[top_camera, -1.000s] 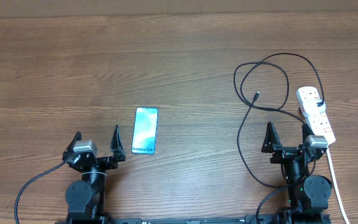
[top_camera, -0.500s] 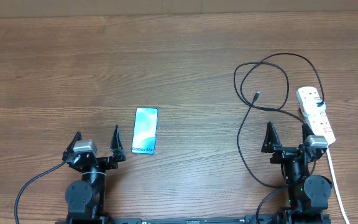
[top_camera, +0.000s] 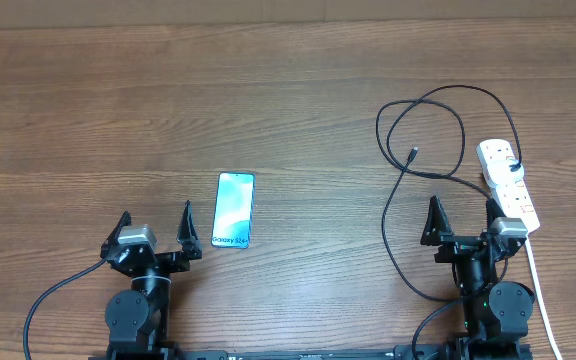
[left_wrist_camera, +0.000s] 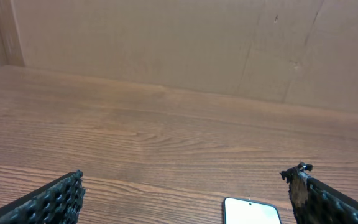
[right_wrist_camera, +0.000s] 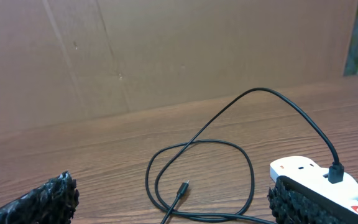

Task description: Plug charger to phone and switch on socket

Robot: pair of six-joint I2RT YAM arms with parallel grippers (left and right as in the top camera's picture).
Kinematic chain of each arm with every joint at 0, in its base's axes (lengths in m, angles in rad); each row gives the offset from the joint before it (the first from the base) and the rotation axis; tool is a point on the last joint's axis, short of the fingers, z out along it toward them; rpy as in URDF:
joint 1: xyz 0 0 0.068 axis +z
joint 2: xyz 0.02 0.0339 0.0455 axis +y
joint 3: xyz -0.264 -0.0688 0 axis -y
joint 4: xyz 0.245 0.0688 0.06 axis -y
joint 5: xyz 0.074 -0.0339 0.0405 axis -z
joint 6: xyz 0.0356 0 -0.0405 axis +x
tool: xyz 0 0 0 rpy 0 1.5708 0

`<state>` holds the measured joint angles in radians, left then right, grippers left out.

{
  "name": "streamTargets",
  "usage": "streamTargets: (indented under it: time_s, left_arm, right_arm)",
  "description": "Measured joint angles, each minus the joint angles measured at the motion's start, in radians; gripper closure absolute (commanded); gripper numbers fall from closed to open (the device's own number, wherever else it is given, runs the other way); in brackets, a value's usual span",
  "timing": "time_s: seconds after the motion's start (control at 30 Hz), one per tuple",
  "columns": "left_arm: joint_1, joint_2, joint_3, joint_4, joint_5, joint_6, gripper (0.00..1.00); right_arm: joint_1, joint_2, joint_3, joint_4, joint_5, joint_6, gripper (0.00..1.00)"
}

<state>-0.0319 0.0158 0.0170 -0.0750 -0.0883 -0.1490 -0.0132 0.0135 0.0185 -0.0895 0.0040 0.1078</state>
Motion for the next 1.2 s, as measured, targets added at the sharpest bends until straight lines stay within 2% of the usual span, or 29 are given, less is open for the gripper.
streamTargets:
  time_s: [0.93, 1.2]
  left_arm:
    - [0.0, 0.0, 0.0, 0.0, 0.0, 0.0, 0.0]
    - [0.0, 0.0, 0.0, -0.002, 0.048, -0.003, 0.0]
  right_arm:
    - [0.0, 0.0, 0.0, 0.0, 0.0, 0.0, 0.0]
    - [0.0, 0.0, 0.0, 0.0, 0.0, 0.0, 0.0]
